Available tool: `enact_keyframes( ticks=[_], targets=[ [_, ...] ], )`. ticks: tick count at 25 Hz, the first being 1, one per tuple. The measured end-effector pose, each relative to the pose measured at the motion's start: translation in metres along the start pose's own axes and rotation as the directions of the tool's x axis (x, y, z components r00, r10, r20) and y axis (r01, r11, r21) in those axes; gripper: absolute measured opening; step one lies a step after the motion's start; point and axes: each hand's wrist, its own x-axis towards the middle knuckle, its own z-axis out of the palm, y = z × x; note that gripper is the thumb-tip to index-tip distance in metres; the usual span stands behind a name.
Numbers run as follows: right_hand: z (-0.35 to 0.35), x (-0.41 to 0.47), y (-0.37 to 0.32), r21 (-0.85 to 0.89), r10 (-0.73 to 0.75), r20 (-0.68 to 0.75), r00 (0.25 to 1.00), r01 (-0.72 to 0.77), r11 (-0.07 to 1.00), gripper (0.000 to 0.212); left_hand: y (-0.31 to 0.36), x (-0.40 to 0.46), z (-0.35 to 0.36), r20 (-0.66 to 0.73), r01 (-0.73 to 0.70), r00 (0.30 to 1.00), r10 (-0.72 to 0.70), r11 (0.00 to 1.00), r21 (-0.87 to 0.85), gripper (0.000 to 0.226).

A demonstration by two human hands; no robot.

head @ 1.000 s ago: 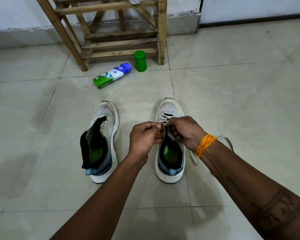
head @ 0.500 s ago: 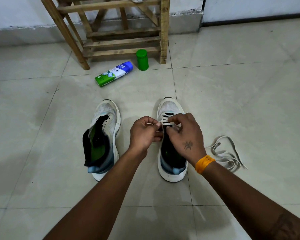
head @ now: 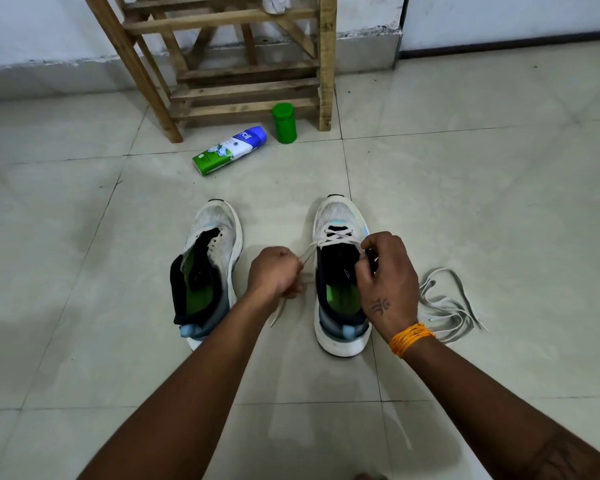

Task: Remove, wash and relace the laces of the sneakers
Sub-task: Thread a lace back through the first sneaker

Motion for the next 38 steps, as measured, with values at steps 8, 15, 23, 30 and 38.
enact_keyframes(
  ticks=[8, 15, 23, 30, 38],
  targets=[
    [0.0, 0.001, -0.001, -0.019, 0.001, 0.021, 1.0, 0.0, 1.0, 0.013, -0.016, 0.003, -0.011, 0.032, -0.367, 0.892, 0.45, 0.682, 0.632, 0.01],
    [0.001, 0.001, 0.001, -0.018, -0.013, 0.032, 0.999, 0.014, 1.0, 0.014, -0.014, 0.004, -0.004, -0.004, -0.598, 0.7, 0.714, 0.59, 0.542, 0.01],
    [0.002, 0.002, 0.002, -0.007, -0.015, 0.044, 0.999, 0.016, 1.0, 0.014, 0.0, 0.0, 0.004, -0.032, -0.629, 0.696, 0.717, 0.631, 0.455, 0.007],
    [0.002, 0.002, 0.003, -0.01, -0.018, 0.035, 0.999, 0.019, 1.0, 0.013, -0.004, -0.002, -0.013, 0.113, -0.302, 0.883, 0.456, 0.367, 0.88, 0.011],
    [0.001, 0.003, 0.004, -0.004, -0.016, 0.033, 0.999, 0.017, 1.0, 0.014, 0.003, -0.003, -0.009, 0.122, -0.317, 0.854, 0.506, 0.319, 0.893, 0.014]
  ],
)
